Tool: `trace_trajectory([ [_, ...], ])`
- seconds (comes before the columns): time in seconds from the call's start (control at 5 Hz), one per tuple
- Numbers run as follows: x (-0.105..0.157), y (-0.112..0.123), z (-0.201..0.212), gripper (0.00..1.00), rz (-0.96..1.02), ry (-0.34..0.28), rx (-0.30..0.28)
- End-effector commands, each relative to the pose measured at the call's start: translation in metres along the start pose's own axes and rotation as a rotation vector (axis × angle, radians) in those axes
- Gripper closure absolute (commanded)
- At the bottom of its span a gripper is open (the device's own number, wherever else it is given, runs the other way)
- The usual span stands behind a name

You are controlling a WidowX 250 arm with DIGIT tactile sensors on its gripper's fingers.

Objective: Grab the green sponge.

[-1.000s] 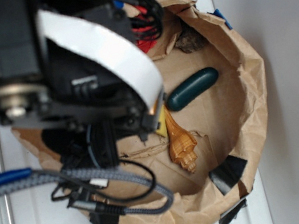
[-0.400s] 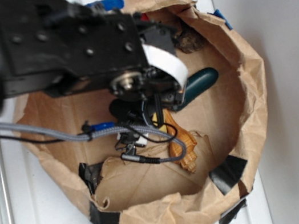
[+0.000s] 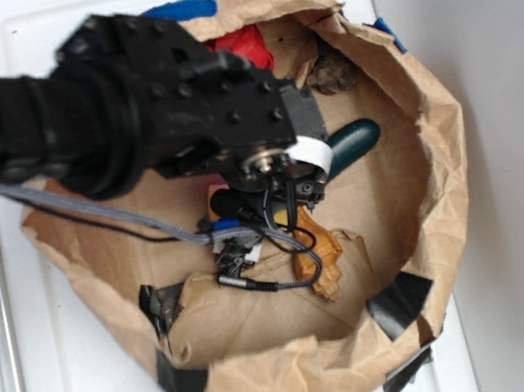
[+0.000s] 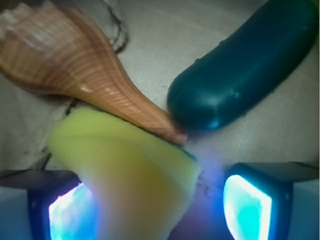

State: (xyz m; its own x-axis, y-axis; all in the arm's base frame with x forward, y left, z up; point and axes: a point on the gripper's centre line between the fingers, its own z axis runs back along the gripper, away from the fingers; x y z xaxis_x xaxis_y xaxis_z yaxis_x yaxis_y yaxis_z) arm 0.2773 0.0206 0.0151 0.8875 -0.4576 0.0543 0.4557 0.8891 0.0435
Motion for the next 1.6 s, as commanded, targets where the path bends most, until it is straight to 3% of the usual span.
trace_trajectory([
  [0.0,-0.002,-0.005,-0.016,1.00,-0.030,0.012,0.115],
  [0.6,-0.015,-0.011,0.020,1.00,-0.052,-0.082,0.062],
  [1.0,-0.014,-0.015,0.031,1.00,-0.059,-0.105,0.037],
  [1.4,-0.021,-0.018,0.117,1.00,0.031,-0.179,-0.028],
])
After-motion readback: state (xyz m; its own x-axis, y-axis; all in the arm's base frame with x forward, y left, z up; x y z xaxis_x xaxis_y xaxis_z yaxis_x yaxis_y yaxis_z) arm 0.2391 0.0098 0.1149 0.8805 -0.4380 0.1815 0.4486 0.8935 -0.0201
